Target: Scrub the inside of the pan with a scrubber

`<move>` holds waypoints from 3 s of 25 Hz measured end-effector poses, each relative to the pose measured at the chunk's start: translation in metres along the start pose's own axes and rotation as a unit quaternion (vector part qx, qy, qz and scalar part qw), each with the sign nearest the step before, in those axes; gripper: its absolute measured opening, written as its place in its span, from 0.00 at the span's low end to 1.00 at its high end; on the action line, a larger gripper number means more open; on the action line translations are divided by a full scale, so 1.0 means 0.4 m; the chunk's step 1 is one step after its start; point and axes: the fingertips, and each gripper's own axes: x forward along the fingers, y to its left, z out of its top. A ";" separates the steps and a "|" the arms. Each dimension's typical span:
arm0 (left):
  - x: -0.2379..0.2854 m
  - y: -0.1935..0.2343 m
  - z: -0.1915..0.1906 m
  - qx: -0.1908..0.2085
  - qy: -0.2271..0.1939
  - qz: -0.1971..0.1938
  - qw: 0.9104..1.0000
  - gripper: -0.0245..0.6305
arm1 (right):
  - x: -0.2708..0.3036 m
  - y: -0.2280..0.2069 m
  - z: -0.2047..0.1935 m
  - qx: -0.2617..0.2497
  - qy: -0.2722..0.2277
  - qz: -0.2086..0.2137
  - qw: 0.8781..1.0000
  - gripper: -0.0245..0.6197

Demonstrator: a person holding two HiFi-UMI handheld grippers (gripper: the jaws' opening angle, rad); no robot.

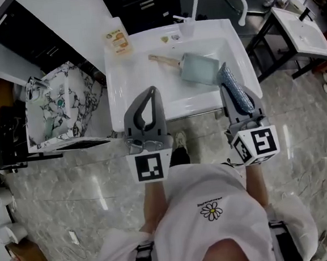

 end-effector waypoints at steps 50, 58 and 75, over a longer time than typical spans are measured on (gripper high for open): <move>0.674 0.071 -0.512 0.226 0.210 -0.253 0.917 0.23 | 0.497 -0.334 -0.230 0.087 0.139 0.037 0.986 0.13; 0.615 -0.012 -0.851 0.369 0.348 -0.462 0.728 0.35 | 0.476 -0.366 -0.332 0.097 0.183 0.022 0.978 0.13; 0.537 -0.050 -1.160 0.430 0.486 -0.529 0.548 0.35 | 0.433 -0.411 -0.453 0.131 0.222 -0.006 0.966 0.13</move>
